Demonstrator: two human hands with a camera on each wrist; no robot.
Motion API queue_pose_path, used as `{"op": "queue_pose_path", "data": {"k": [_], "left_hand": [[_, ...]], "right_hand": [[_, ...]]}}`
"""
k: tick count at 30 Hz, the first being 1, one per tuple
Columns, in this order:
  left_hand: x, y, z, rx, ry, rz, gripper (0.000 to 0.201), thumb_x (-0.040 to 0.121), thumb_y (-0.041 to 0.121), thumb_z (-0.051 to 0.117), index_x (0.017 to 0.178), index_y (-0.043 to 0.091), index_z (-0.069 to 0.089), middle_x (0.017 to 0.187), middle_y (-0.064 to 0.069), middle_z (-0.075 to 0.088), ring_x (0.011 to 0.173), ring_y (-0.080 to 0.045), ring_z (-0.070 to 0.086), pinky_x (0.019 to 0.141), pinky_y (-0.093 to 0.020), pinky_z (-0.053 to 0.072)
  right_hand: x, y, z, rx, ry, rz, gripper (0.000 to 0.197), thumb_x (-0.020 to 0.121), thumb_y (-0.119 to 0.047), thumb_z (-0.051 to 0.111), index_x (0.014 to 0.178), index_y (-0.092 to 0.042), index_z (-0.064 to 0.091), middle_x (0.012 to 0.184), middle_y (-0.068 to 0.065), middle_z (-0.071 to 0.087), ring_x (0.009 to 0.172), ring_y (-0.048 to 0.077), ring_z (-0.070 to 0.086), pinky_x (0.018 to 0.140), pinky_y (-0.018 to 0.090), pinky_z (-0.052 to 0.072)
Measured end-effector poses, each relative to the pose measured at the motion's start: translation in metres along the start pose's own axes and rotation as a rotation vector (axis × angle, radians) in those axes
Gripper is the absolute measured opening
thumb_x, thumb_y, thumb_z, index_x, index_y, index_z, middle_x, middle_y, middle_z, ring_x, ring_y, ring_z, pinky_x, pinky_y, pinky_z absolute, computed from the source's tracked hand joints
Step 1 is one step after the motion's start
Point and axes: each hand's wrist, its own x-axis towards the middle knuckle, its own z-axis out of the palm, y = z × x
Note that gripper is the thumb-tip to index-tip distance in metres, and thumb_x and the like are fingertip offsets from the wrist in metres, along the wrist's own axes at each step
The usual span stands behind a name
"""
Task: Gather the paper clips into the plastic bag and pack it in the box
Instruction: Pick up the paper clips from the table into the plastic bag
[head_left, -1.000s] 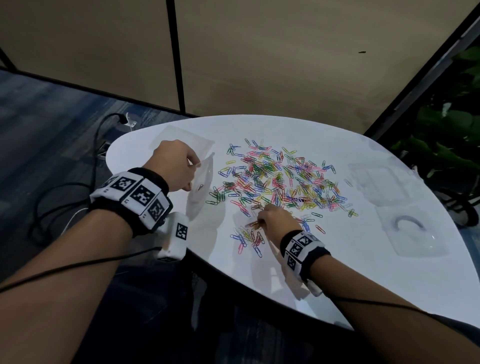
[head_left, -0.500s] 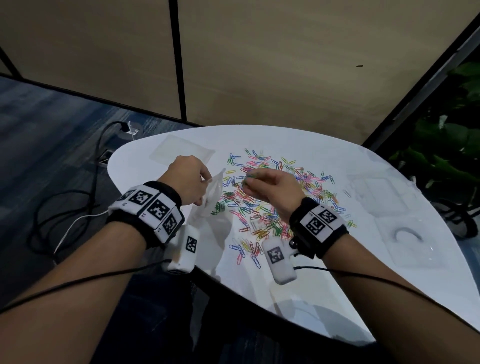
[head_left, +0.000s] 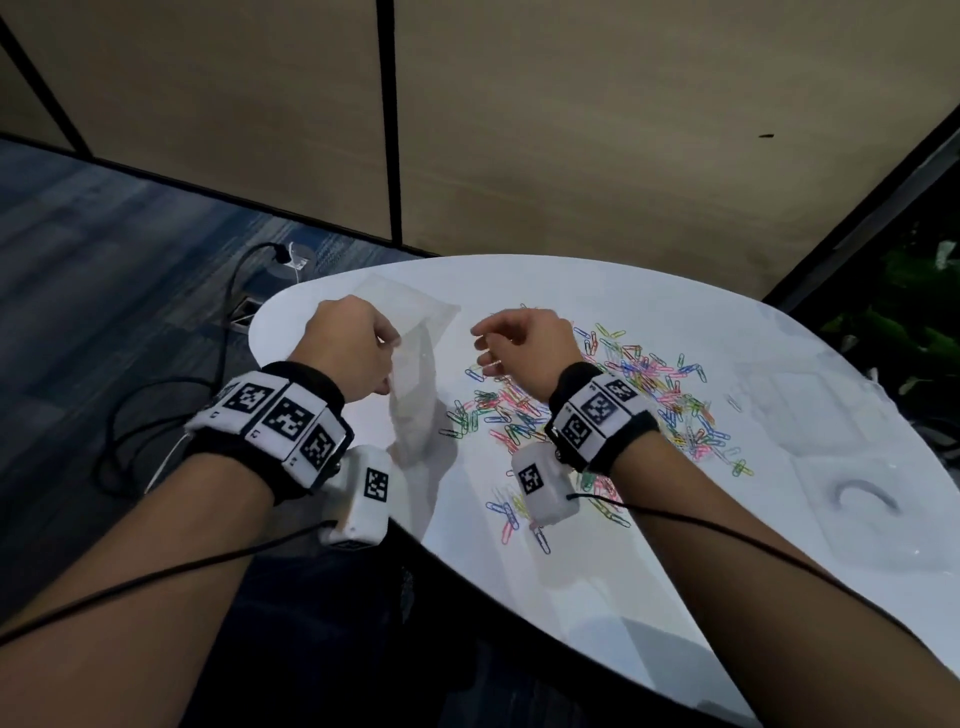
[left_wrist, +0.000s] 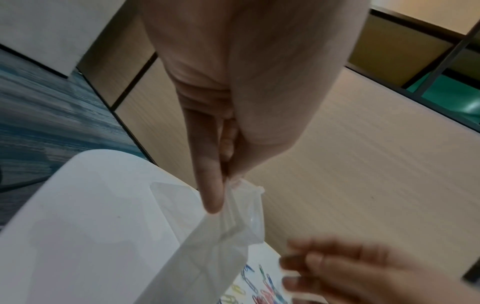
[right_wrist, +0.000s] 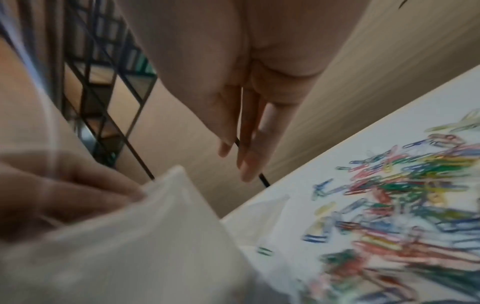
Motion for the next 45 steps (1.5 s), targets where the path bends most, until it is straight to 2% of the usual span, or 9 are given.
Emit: {"op": "queue_pose_path", "data": {"k": [3, 7, 14, 20, 25, 30, 33, 40, 45], "left_hand": [[0.005, -0.01, -0.006, -0.008, 0.026, -0.015, 0.018, 0.092, 0.002, 0.06, 0.093, 0.007, 0.077, 0.082, -0.016, 0.078, 0.063, -0.028, 0.078, 0.076, -0.039, 0.066], [0.013, -0.019, -0.008, 0.028, 0.007, -0.018, 0.016, 0.092, 0.005, 0.062, 0.088, 0.01, 0.077, 0.073, -0.013, 0.078, 0.06, -0.024, 0.078, 0.075, -0.038, 0.066], [0.017, -0.027, -0.013, 0.044, 0.01, -0.03, 0.014, 0.093, 0.012, 0.064, 0.086, 0.012, 0.076, 0.07, -0.012, 0.078, 0.058, -0.023, 0.077, 0.081, -0.036, 0.064], [0.016, -0.024, -0.016, 0.059, -0.007, -0.044, 0.017, 0.093, 0.006, 0.061, 0.094, 0.011, 0.077, 0.073, -0.012, 0.078, 0.059, -0.021, 0.077, 0.075, -0.039, 0.066], [0.009, -0.014, -0.013, 0.091, -0.035, -0.039, 0.017, 0.091, 0.003, 0.063, 0.095, 0.012, 0.077, 0.073, -0.011, 0.078, 0.057, -0.018, 0.076, 0.075, -0.038, 0.066], [0.004, -0.006, -0.008, 0.1, -0.058, -0.025, 0.02, 0.092, 0.001, 0.061, 0.098, 0.012, 0.076, 0.076, -0.011, 0.077, 0.057, -0.018, 0.075, 0.078, -0.039, 0.065], [0.004, -0.003, -0.005, 0.109, -0.076, -0.013, 0.02, 0.093, 0.001, 0.06, 0.097, 0.012, 0.076, 0.076, -0.011, 0.077, 0.057, -0.019, 0.076, 0.078, -0.038, 0.066], [0.004, 0.004, 0.005, 0.129, -0.141, 0.013, 0.026, 0.09, -0.002, 0.056, 0.096, 0.013, 0.075, 0.07, -0.012, 0.078, 0.059, -0.02, 0.077, 0.077, -0.039, 0.066], [0.005, 0.008, 0.013, 0.132, -0.178, 0.017, 0.027, 0.089, -0.003, 0.056, 0.097, 0.012, 0.077, 0.072, -0.012, 0.078, 0.06, -0.02, 0.077, 0.078, -0.038, 0.065]], "right_hand": [[0.017, 0.027, 0.013, -0.461, -0.124, -0.01, 0.029, 0.096, -0.013, 0.051, 0.118, -0.02, 0.069, 0.123, 0.004, 0.067, 0.1, 0.019, 0.067, 0.086, 0.025, 0.051], [0.038, 0.061, 0.054, -0.854, -0.395, -0.074, 0.048, 0.102, -0.021, 0.041, 0.148, -0.013, 0.037, 0.159, 0.008, 0.029, 0.143, 0.026, 0.033, 0.117, 0.035, 0.026], [0.049, 0.077, 0.094, -1.145, -0.542, -0.338, 0.05, 0.101, -0.027, 0.037, 0.148, -0.009, 0.029, 0.161, 0.011, 0.018, 0.141, 0.03, 0.029, 0.108, 0.049, 0.037], [-0.01, 0.102, 0.064, -1.364, -0.551, -0.302, 0.061, 0.102, -0.046, 0.028, 0.154, -0.031, 0.001, 0.165, -0.001, -0.005, 0.149, 0.04, 0.002, 0.112, 0.069, 0.014], [-0.027, 0.107, 0.046, -1.3, -0.576, -0.304, 0.092, 0.077, -0.01, 0.071, 0.151, -0.003, 0.017, 0.16, 0.02, 0.012, 0.145, 0.041, 0.015, 0.114, 0.055, 0.029], [-0.016, 0.108, 0.043, -1.186, -0.366, -0.277, 0.02, 0.08, -0.001, 0.062, 0.1, -0.002, 0.068, 0.105, 0.013, 0.059, 0.098, 0.033, 0.059, 0.074, 0.038, 0.053], [0.001, 0.097, 0.027, -1.065, -0.281, -0.145, 0.021, 0.088, -0.002, 0.058, 0.1, -0.006, 0.075, 0.104, 0.012, 0.066, 0.095, 0.029, 0.066, 0.084, 0.034, 0.055], [0.008, 0.07, -0.02, -0.17, 0.088, 0.244, 0.009, 0.08, -0.015, 0.079, 0.089, -0.013, 0.078, 0.082, 0.002, 0.076, 0.078, 0.016, 0.073, 0.081, 0.031, 0.06], [-0.003, 0.017, -0.01, 0.55, 0.012, 0.222, 0.013, 0.078, 0.004, 0.075, 0.091, 0.0, 0.073, 0.092, 0.015, 0.074, 0.079, 0.023, 0.072, 0.08, 0.027, 0.06]]}}
